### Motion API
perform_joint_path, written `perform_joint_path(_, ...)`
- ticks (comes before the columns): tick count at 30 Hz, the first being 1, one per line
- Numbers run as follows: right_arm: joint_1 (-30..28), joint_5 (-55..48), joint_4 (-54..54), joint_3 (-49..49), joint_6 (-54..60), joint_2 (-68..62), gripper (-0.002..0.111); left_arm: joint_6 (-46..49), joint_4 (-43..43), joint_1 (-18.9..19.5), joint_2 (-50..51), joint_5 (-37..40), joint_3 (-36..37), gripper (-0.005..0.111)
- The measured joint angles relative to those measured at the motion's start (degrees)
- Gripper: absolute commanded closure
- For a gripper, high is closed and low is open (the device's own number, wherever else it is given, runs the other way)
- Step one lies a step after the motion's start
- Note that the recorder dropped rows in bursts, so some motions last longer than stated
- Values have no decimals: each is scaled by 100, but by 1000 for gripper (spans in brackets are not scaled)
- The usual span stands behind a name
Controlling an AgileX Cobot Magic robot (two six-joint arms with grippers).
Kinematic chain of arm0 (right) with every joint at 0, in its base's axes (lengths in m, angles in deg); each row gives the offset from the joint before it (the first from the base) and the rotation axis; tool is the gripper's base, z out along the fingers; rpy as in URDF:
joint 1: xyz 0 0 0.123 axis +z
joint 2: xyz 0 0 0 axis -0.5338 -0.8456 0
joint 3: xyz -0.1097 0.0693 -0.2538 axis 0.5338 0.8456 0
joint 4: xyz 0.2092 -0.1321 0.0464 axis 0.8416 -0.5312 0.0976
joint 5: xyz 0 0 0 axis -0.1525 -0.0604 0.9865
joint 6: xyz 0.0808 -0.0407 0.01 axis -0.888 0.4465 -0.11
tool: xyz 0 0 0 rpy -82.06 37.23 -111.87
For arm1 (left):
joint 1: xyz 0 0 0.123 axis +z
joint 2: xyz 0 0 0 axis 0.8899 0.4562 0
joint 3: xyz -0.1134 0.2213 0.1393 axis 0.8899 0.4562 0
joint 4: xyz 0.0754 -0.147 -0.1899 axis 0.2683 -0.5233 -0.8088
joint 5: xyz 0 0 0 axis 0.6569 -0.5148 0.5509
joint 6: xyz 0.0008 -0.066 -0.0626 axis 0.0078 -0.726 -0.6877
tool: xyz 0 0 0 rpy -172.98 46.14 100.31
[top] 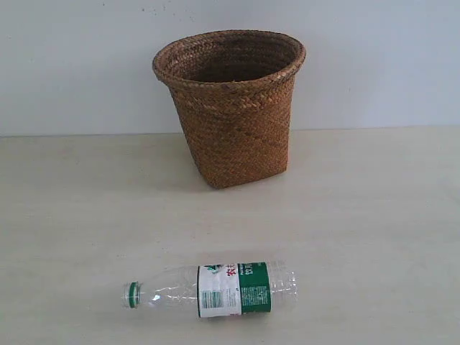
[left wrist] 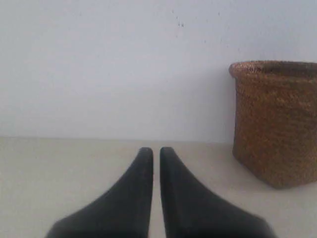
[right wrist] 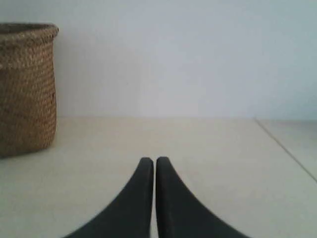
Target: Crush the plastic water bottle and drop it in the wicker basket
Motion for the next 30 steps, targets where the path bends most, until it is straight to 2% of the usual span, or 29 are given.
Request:
perform_joint_path(8, 0, 1631, 134, 0, -798, 0, 108, -1022, 0, 0, 0, -1451, 0, 102)
perform_joint_path(11, 0, 1738, 158, -144, -931, 0, 108, -1269, 0, 0, 0, -1920, -12, 102)
perform_joint_path(14, 0, 1738, 169, -541, -980, -81, 108, -1332, 0, 0, 186, -2057, -220, 102)
perform_joint_path(23, 0, 1609, 144, -1950, -880, -1530, 108, -1465, 302, 0, 1887, -2157, -1367, 102)
perform_joint_path(30, 0, 1229, -80, -2905, -836, -3165, 108, -1488, 638, 0, 3550, -2165, -2372, 102)
